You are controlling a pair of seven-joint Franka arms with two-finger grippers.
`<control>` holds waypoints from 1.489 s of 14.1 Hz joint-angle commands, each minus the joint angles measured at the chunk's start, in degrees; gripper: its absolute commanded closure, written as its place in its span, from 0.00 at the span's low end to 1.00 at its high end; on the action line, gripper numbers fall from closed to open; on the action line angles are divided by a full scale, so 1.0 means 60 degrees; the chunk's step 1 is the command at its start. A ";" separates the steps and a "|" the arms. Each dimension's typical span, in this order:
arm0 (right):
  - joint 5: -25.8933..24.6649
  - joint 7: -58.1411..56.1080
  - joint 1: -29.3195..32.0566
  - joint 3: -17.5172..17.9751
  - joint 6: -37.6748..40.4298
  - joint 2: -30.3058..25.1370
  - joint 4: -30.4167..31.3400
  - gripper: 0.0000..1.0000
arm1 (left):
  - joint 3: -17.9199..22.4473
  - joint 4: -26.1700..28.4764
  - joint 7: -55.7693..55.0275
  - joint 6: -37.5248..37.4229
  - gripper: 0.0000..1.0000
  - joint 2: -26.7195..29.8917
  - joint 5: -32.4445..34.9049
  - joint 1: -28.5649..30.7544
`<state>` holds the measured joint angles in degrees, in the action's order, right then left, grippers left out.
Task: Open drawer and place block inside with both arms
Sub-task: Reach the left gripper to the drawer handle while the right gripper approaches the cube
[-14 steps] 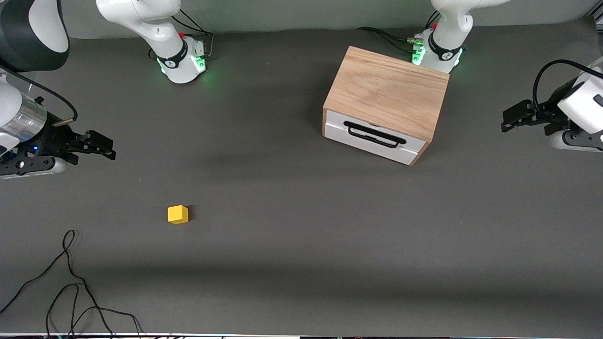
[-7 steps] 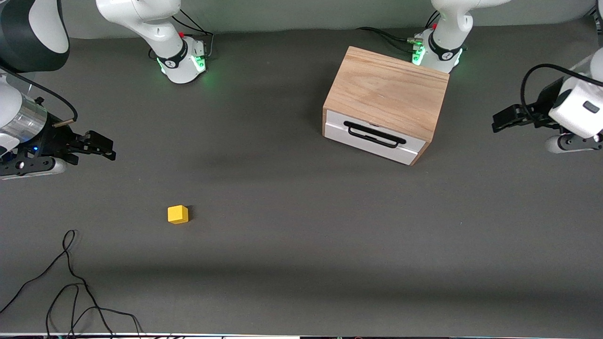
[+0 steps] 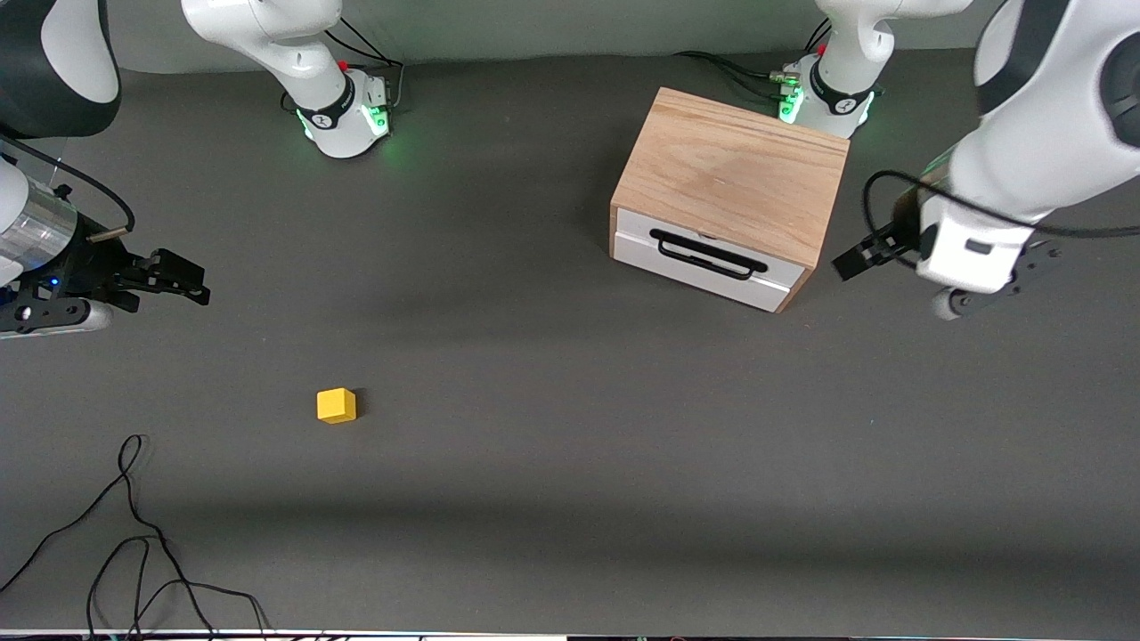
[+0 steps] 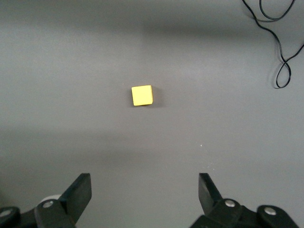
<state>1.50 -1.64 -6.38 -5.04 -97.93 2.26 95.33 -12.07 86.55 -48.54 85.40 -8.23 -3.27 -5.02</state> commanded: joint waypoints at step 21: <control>0.0102 0.0054 -0.0270 0.0019 -0.0611 0.1131 0.0005 0.00 | 0.0123 0.1204 -0.9531 0.1704 0.02 -0.2787 0.0779 -0.2503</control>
<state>1.50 -1.64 -7.84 -4.43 -100.12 7.98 95.34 -12.07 93.84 -102.77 94.78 -24.40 1.01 -18.81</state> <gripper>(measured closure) 0.000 0.018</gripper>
